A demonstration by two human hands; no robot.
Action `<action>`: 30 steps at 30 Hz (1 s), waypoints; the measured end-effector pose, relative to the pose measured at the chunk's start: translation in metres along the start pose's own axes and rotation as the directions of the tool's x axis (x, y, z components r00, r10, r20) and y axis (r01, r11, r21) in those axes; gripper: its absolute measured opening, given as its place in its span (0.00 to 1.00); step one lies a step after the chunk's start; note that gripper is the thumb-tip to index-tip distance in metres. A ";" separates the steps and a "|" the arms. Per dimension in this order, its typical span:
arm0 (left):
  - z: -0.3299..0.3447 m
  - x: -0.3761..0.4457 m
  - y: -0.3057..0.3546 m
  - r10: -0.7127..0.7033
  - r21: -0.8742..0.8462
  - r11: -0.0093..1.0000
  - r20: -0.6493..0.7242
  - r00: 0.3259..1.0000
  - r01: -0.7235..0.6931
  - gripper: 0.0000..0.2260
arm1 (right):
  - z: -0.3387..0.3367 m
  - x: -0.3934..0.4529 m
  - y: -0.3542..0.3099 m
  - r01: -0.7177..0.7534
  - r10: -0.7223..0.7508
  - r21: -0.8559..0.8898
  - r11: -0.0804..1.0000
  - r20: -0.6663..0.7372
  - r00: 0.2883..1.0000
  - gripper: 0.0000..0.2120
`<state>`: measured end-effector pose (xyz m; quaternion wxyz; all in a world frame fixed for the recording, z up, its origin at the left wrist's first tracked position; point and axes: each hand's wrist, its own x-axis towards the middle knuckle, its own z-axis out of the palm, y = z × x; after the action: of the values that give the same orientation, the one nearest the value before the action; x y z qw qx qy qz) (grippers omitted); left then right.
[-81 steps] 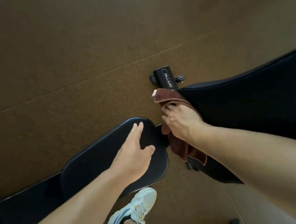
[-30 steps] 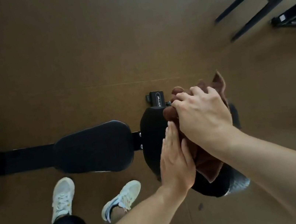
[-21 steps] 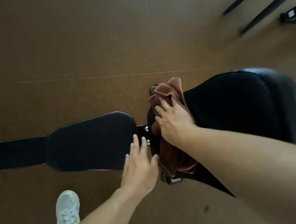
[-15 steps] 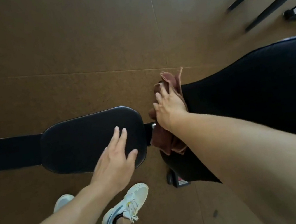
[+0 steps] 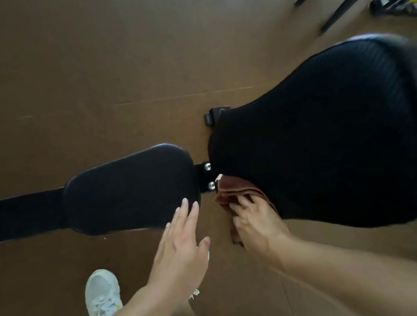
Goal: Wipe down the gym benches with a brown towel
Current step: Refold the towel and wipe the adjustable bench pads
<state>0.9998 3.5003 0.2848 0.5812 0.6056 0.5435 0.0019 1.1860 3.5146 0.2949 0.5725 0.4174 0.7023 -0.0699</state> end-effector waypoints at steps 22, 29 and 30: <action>0.022 0.025 0.236 0.108 -0.452 0.859 -0.299 0.948 -0.241 0.28 | -0.095 -0.146 0.194 -0.133 0.772 0.917 0.376 -0.230 0.593 0.27; 0.021 0.056 0.246 -0.104 -0.682 0.725 -0.253 0.962 -0.101 0.28 | -0.139 -0.108 0.225 -0.278 0.603 0.673 0.685 -0.311 0.734 0.08; 0.022 0.060 0.242 -0.115 -0.668 0.739 -0.253 0.961 -0.088 0.28 | -0.145 -0.103 0.224 -0.280 0.552 0.596 0.753 -0.340 0.761 0.09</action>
<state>1.1972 3.5891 0.4102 0.6783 0.3442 0.5863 0.2786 1.2265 3.6897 0.5170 0.2404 0.7076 0.6644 -0.0094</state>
